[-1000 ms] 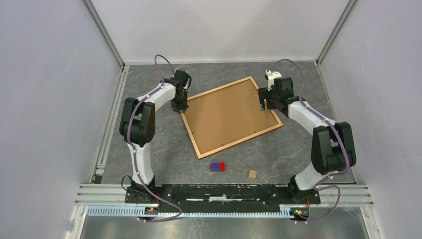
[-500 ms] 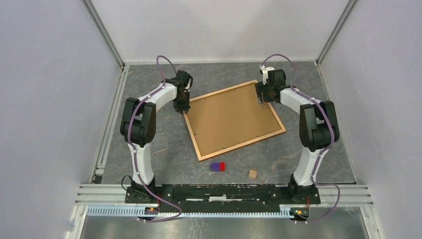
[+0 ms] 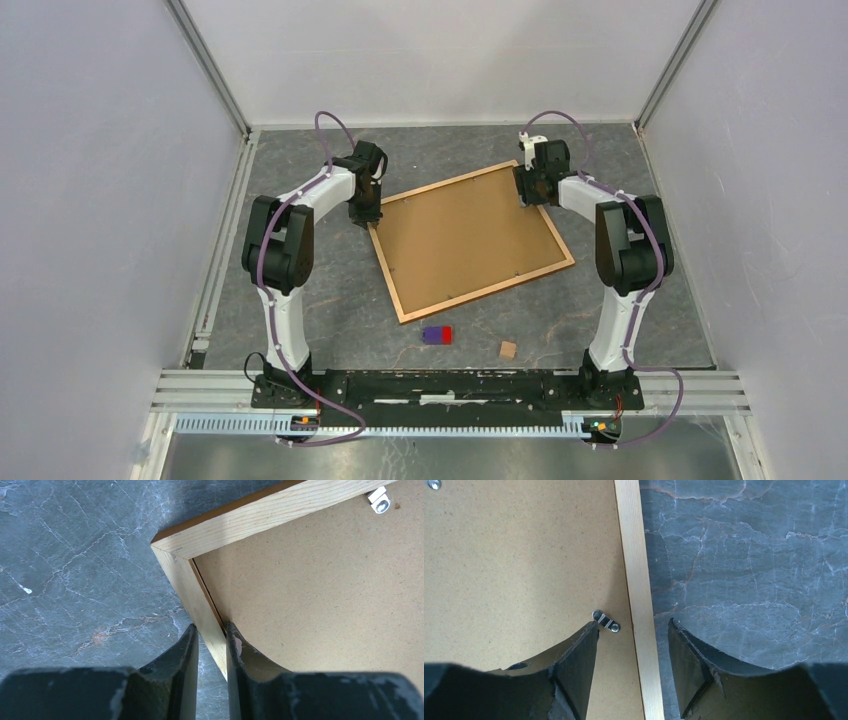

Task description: Put the photo into the frame

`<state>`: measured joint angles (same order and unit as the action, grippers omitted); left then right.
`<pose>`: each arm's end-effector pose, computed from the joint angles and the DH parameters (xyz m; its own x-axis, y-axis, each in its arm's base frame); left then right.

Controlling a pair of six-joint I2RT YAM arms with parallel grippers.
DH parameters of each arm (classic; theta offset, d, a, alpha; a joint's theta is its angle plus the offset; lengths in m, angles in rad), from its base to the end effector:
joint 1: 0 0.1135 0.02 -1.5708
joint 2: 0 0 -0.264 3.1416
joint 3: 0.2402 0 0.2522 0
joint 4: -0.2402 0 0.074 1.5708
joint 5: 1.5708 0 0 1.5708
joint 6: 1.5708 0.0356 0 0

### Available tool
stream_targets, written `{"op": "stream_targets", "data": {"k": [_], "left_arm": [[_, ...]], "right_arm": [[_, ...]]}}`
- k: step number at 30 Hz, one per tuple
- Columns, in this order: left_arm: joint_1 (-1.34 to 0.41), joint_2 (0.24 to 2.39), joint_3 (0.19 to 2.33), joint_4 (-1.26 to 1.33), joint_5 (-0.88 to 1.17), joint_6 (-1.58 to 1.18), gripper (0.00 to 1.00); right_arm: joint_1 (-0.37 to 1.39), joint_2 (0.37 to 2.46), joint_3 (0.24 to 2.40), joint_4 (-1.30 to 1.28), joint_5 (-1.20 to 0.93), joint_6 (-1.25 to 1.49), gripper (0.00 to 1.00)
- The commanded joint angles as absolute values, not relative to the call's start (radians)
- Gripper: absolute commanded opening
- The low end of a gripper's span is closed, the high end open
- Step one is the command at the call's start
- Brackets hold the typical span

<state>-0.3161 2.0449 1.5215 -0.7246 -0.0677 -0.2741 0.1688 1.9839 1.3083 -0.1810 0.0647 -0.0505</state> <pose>0.3975 -0.1275 0.1740 -0.9461 0.0253 -0.3227 0.0350 0.9991 -0.0241 0.4207 0.0694 0.1662 -0.7376 -0.1768 -0.6517 -0.1633 0.9832 -0.0819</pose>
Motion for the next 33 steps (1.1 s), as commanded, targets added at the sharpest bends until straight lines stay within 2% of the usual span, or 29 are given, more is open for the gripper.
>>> {"op": "stream_targets", "data": {"k": [1,10,22,24,26,28,30,32,33], "left_arm": [[-0.322,2.052,1.546,-0.748,-0.025,-0.236,0.02],[-0.322,2.053,1.548,-0.749,-0.018,-0.238,0.02],[-0.321,2.051,1.549,-0.750,-0.020,-0.239,0.02],[-0.322,2.048,1.548,-0.748,-0.019,-0.242,0.02],[-0.321,2.045,1.549,-0.748,-0.018,-0.244,0.02],[-0.321,2.036,1.548,-0.749,-0.020,-0.246,0.05],[-0.318,2.016,1.548,-0.748,-0.010,-0.251,0.15],[-0.311,1.983,1.538,-0.735,-0.005,-0.262,0.32],[-0.308,1.962,1.531,-0.725,-0.005,-0.266,0.40]], "right_arm": [[0.167,2.038,1.351,-0.166,0.092,-0.063,0.58],[0.166,2.055,1.356,-0.169,0.103,-0.058,0.49],[0.168,1.988,1.287,-0.169,0.062,-0.029,0.08],[0.168,1.990,1.302,-0.181,0.068,-0.029,0.05],[0.167,1.991,1.325,-0.194,0.074,-0.028,0.07],[0.168,1.985,1.359,-0.228,0.105,-0.017,0.18],[0.169,1.959,1.389,-0.274,0.144,-0.008,0.39],[0.169,1.907,1.389,-0.310,0.188,-0.001,0.56],[0.168,1.877,1.384,-0.325,0.202,0.036,0.62]]}}
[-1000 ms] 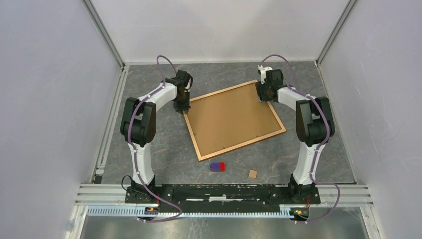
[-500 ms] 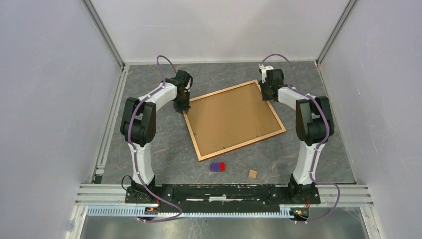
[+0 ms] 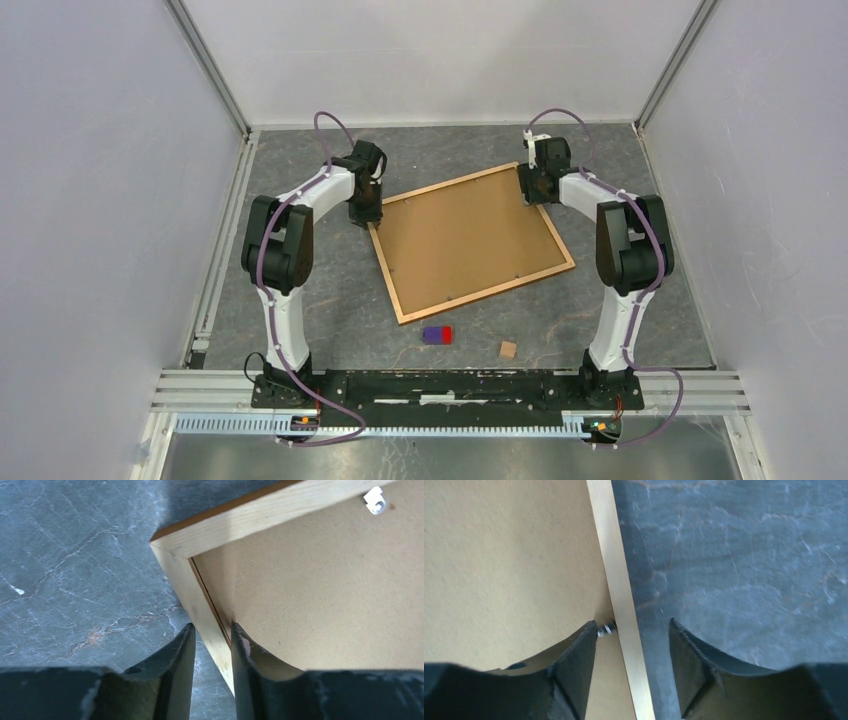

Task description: Put the photo into the frame

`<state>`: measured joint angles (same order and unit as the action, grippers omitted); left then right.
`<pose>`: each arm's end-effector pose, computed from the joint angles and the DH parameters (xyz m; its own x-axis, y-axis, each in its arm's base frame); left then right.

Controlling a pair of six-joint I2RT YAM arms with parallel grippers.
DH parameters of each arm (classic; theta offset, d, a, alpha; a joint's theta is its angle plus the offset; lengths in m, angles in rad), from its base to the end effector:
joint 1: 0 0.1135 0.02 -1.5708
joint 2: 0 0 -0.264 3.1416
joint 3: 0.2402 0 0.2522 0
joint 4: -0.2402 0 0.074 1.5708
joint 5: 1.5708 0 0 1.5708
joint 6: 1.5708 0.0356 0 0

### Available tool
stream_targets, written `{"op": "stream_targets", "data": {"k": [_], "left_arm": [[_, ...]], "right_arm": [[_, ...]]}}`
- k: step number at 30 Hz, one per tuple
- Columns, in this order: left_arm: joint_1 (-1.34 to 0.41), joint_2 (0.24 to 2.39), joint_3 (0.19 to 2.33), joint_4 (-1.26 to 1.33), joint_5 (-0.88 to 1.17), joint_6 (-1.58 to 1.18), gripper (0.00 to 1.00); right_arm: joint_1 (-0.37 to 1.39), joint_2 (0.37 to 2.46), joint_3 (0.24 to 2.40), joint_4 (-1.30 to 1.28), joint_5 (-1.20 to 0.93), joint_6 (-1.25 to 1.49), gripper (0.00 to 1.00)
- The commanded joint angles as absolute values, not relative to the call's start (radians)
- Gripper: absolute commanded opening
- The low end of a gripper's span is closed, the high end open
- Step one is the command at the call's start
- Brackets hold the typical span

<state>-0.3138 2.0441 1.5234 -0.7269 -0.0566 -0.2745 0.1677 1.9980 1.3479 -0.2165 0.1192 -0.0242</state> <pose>0.3977 -0.1270 0.1748 -0.9471 0.0228 -0.3202 0.0357 0.9988 -0.0345 0.4261 0.0678 0.1699 -0.7490 -0.1512 -0.6450 -0.1080 0.9885 -0.1063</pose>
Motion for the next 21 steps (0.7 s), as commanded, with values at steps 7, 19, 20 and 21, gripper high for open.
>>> {"op": "stream_targets", "data": {"k": [7,19,20,21], "left_arm": [[-0.301,1.750,1.474,-0.660,0.007,-0.265,0.72],[-0.304,1.383,1.239,-0.425,0.215,-0.289,0.83],[-0.308,1.358,1.220,-0.405,0.231,-0.288,0.83],[-0.316,1.334,1.205,-0.384,0.245,-0.288,0.84]], "right_arm": [[0.224,1.578,1.216,-0.382,0.206,0.066,0.97],[0.290,1.181,0.822,-0.383,0.082,0.326,0.98],[0.287,1.168,0.791,-0.370,0.057,0.367,0.98],[0.287,1.160,0.758,-0.355,0.030,0.405,0.98]]}}
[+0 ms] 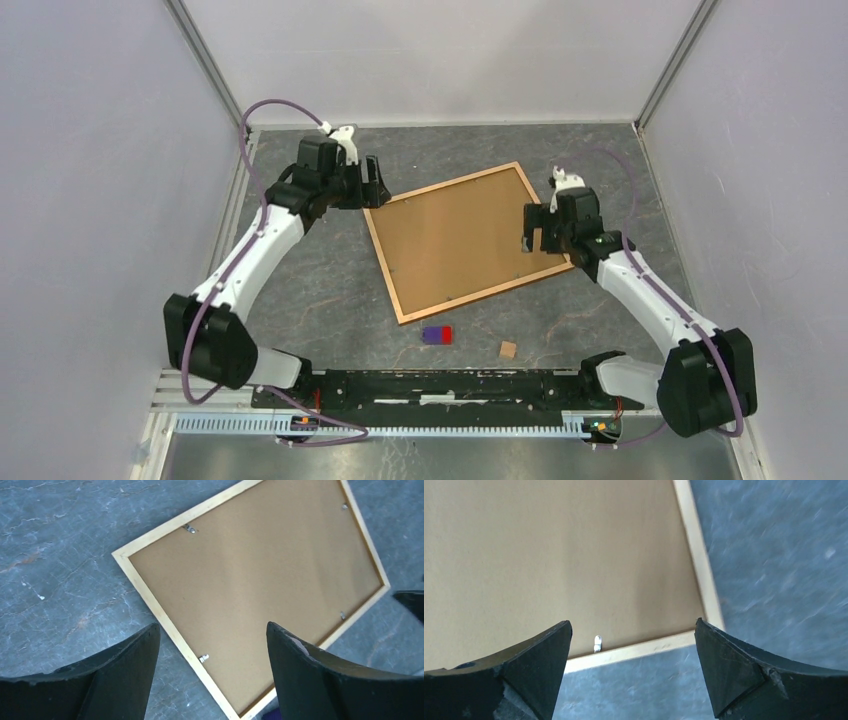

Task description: Put the photo into the frame

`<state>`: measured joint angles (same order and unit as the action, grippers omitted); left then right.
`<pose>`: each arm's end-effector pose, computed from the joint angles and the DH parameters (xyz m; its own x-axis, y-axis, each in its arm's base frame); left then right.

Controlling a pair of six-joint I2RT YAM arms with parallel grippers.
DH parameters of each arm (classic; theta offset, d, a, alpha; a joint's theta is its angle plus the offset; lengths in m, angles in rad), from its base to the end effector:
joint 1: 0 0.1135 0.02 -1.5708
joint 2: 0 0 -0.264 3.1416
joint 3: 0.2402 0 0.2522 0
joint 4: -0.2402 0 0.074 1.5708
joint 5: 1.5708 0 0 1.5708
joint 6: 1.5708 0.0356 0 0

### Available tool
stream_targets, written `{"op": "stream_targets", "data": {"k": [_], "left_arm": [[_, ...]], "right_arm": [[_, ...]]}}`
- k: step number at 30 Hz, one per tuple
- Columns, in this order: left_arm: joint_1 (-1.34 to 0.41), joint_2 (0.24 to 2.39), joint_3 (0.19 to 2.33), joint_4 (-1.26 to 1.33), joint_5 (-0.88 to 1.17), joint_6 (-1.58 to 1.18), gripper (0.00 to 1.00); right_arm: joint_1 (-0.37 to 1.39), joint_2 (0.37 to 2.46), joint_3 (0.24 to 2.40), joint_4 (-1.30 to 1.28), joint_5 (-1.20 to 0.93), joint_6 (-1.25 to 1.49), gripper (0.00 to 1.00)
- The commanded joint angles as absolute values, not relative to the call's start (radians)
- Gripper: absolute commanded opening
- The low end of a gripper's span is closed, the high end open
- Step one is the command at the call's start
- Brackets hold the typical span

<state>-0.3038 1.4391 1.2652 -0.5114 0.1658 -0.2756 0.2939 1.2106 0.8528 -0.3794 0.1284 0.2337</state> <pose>0.3050 -0.1018 0.3229 -0.6946 -0.0635 -0.7166 0.2369 0.9203 -0.3112 0.2486 0.0705 0.2575 -0.6714 0.0368 -0.7402 -0.0422 0.9953 0.0877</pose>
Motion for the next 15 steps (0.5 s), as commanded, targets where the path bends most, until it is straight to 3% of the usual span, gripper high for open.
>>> {"op": "stream_targets", "data": {"k": [1,8,15], "left_arm": [[-0.330,1.316,1.195,-0.368,0.258,-0.287,0.84],[-0.496,1.303,1.193,-0.349,0.351,-0.233,0.83],[-0.657,1.303,1.201,-0.370,0.349,-0.169,0.82]], "right_arm": [[0.287,1.155,0.723,-0.333,0.004,0.450,0.98],[0.285,1.159,0.600,-0.309,-0.019,0.805,0.94],[0.271,1.096,0.500,-0.314,0.083,1.060,0.80]]}}
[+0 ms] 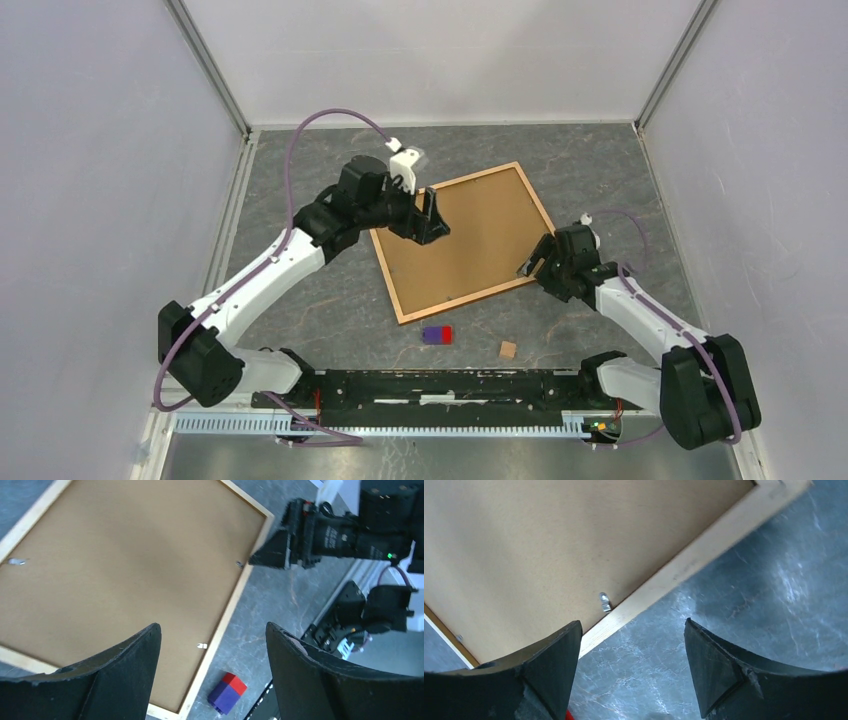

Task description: Put the photo into the frame

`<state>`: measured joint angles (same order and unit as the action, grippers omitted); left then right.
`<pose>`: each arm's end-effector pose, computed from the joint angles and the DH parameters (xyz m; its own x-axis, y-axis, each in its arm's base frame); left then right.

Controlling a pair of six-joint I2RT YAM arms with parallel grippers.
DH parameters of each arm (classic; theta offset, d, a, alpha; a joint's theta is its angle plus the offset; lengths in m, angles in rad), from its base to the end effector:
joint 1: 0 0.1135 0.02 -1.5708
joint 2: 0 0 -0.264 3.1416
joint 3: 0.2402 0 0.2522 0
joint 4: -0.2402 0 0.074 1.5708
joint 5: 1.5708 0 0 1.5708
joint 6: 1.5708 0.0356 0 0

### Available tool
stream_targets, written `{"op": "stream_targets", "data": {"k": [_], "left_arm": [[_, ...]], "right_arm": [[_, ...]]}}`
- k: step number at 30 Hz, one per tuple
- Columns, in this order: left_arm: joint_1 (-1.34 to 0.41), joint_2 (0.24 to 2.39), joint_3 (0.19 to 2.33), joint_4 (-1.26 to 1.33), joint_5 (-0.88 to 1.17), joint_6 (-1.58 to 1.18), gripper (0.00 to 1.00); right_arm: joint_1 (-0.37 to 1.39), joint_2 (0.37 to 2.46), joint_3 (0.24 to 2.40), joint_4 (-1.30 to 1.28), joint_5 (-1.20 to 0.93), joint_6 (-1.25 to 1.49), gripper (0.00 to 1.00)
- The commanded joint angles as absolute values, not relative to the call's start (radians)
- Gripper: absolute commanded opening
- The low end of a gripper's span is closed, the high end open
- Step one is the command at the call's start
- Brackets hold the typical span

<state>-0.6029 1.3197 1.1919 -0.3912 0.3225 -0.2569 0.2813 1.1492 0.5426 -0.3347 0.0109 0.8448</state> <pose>0.2395 -0.1786 0.3441 -0.5894 0.1132 -0.7999 0.6356 0.6761 -0.3727 0.2037 0.0585 0.1754 -0.7185 0.5708 -0.3974 0.4006 0.8067 0.4344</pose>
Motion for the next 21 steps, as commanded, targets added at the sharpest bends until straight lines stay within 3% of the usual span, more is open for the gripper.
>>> {"op": "stream_targets", "data": {"k": [1,11,14,21], "left_arm": [[-0.674,1.305,1.206,-0.379,0.344,-0.157,0.82],[-0.806,1.346,1.236,-0.440,0.318,-0.099,0.79],[-0.841,1.369,1.253,-0.473,0.308,-0.069,0.74],[-0.885,1.411,1.269,-0.510,0.269,-0.038,0.75]], "right_arm": [[0.269,1.082,0.482,-0.311,0.100,1.093,0.79],[0.230,1.111,0.447,-0.275,0.134,1.212,0.62],[0.229,1.119,0.441,-0.268,0.147,1.241,0.59],[0.229,1.141,0.426,-0.264,0.171,1.314,0.55]]}}
